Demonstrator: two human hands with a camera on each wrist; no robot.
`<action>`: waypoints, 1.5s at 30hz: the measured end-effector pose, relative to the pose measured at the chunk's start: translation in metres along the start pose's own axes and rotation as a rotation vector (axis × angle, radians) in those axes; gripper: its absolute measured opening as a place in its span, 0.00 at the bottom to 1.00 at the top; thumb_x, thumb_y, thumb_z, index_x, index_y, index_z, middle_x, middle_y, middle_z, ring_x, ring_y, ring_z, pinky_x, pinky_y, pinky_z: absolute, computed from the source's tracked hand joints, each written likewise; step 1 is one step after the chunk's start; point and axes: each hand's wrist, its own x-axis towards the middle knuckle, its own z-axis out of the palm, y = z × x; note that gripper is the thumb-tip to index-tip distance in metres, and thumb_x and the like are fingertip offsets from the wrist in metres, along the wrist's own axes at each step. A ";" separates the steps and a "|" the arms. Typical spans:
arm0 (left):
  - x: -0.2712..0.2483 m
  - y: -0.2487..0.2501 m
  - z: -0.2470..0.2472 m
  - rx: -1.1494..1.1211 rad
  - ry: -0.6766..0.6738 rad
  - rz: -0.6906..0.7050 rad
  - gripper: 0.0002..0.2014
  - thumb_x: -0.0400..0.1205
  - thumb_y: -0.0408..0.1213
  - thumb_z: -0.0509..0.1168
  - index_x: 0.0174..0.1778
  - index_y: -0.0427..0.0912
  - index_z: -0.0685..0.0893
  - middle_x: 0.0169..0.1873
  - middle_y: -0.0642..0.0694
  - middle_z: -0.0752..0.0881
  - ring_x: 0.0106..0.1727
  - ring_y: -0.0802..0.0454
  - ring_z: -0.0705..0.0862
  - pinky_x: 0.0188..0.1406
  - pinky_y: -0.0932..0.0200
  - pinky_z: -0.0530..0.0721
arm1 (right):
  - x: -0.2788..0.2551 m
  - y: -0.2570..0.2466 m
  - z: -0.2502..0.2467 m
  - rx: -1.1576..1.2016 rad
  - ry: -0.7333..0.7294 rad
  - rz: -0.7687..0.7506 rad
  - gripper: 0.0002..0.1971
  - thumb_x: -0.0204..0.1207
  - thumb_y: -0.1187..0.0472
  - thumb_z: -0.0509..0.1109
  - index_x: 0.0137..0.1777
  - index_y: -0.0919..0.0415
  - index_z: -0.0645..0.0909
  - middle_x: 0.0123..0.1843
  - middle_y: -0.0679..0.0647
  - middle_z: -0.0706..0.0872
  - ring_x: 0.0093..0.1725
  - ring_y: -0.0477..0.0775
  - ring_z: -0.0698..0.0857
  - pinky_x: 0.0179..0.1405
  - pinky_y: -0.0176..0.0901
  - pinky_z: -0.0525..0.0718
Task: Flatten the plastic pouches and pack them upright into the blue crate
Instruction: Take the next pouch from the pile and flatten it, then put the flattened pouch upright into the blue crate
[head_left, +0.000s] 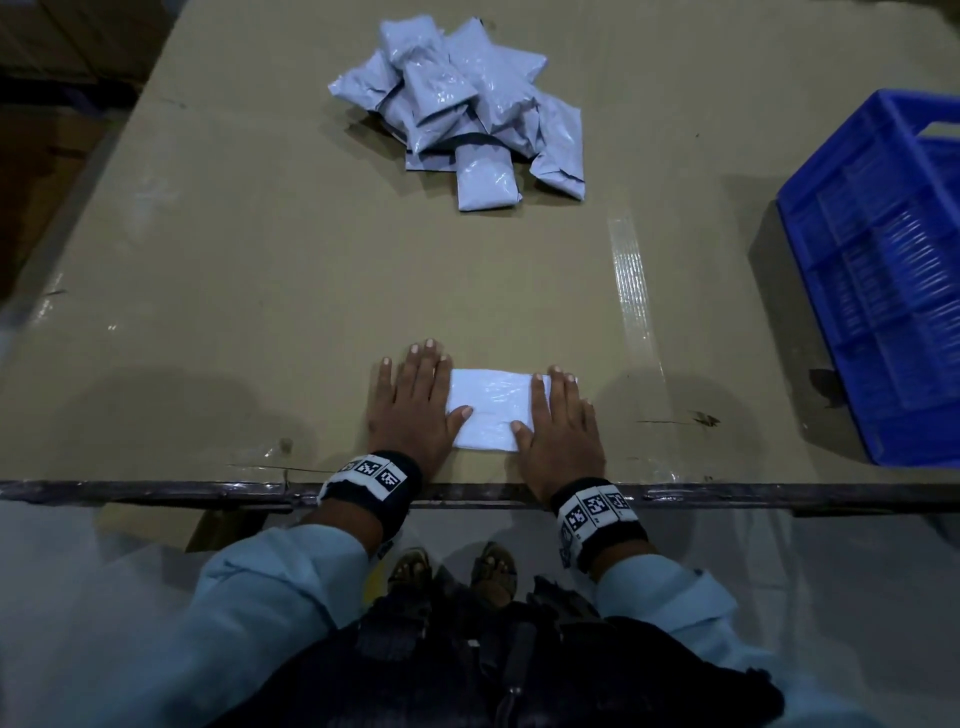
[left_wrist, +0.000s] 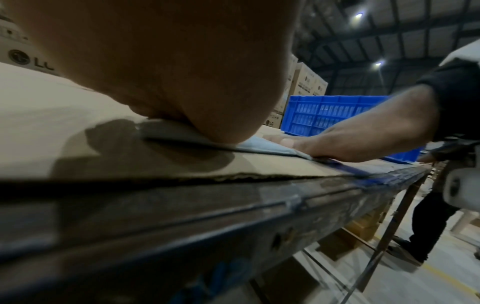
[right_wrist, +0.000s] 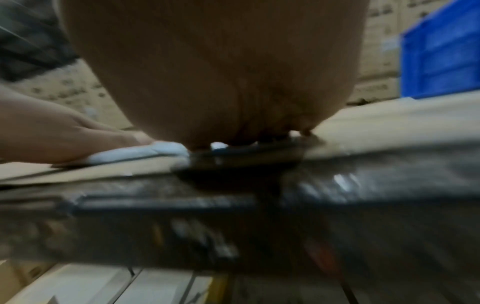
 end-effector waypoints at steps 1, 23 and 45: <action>0.001 0.003 0.000 0.016 -0.002 0.025 0.37 0.89 0.58 0.42 0.90 0.37 0.51 0.90 0.37 0.51 0.90 0.37 0.51 0.87 0.33 0.41 | 0.000 -0.006 -0.002 -0.003 -0.005 0.001 0.39 0.83 0.41 0.44 0.90 0.63 0.54 0.91 0.66 0.52 0.89 0.69 0.54 0.85 0.67 0.60; -0.008 -0.033 0.002 -0.142 -0.152 0.061 0.61 0.72 0.84 0.43 0.90 0.42 0.38 0.90 0.40 0.39 0.90 0.41 0.40 0.88 0.36 0.46 | -0.006 -0.006 -0.016 -0.046 -0.098 -0.008 0.43 0.80 0.26 0.46 0.91 0.47 0.46 0.92 0.56 0.45 0.90 0.63 0.46 0.86 0.69 0.48; 0.046 0.009 -0.019 -0.069 -0.067 -0.149 0.39 0.78 0.68 0.61 0.77 0.46 0.67 0.74 0.38 0.67 0.70 0.37 0.69 0.61 0.39 0.71 | 0.014 0.015 -0.083 0.468 0.020 0.337 0.15 0.74 0.55 0.79 0.55 0.55 0.78 0.48 0.51 0.85 0.46 0.56 0.82 0.47 0.45 0.80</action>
